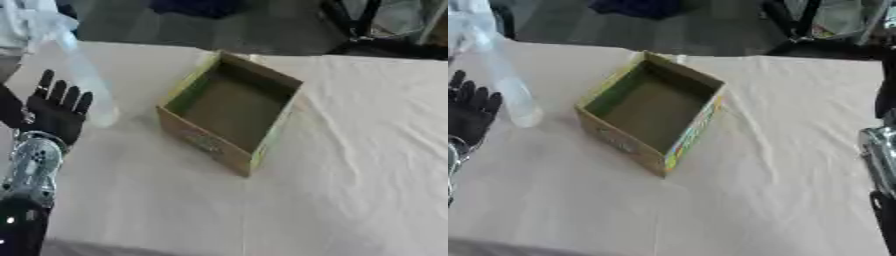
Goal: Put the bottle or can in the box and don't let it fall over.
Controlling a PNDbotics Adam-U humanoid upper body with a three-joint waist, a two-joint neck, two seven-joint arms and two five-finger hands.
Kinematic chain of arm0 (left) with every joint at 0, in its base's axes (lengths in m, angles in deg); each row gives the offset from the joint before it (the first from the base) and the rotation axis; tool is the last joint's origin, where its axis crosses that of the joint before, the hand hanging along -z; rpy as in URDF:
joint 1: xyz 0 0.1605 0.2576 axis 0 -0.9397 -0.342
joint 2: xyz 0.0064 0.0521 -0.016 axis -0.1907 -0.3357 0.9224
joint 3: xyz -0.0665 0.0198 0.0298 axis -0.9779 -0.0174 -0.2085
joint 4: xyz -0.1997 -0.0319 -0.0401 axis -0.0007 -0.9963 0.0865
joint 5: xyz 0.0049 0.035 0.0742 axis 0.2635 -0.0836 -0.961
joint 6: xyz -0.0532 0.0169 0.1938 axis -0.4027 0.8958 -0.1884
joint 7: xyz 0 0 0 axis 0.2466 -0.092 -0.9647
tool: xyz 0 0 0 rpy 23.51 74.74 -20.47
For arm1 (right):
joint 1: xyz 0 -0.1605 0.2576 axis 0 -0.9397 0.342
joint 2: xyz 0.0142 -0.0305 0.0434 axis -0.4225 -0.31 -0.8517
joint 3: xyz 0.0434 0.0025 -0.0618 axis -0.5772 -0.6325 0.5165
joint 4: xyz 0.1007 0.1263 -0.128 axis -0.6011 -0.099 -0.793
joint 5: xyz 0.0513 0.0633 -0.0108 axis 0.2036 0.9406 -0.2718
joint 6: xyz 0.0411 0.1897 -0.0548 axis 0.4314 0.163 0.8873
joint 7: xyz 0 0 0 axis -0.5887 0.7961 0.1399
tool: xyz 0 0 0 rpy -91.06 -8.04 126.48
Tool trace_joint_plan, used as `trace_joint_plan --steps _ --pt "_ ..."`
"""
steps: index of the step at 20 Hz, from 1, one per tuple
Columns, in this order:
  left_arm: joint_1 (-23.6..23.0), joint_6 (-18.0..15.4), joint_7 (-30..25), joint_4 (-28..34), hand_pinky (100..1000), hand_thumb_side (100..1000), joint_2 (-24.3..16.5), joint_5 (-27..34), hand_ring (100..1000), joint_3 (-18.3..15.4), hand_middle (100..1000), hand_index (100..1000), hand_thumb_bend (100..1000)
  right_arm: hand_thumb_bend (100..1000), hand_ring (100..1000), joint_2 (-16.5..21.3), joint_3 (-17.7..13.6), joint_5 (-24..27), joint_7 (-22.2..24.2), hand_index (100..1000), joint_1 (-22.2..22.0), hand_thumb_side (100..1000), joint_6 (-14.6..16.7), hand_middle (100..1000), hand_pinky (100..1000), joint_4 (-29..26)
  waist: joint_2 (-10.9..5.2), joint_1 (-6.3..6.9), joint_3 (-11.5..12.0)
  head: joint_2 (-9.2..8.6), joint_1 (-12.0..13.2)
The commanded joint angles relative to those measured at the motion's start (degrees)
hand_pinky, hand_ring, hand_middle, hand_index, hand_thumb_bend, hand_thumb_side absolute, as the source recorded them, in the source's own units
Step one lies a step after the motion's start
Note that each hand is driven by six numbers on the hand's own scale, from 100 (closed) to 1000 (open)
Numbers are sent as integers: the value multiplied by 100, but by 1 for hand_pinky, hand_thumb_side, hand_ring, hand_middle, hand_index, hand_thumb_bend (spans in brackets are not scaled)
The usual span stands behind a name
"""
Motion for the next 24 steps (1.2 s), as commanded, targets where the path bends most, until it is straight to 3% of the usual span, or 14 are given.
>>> trace_joint_plan --steps 1,11,24 --pt "143 -69 21 28 100 1000 -62 -63 100 -98 100 1000 840 189 964 64 -19 14 6 870 46 546 5 970 1000 -75 -75 11 -3 36 24" --pt "265 -144 21 -80 100 1000 -100 -39 100 -200 100 1000 820 189 964 70 -18 27 7 870 45 547 8 970 1000 -79 -77 4 10 12 51" --pt "546 22 -4 -367 100 1000 -54 348 100 -171 100 1000 804 187 965 61 -6 51 12 870 35 548 11 971 1000 -83 -75 -5 10 -15 62"
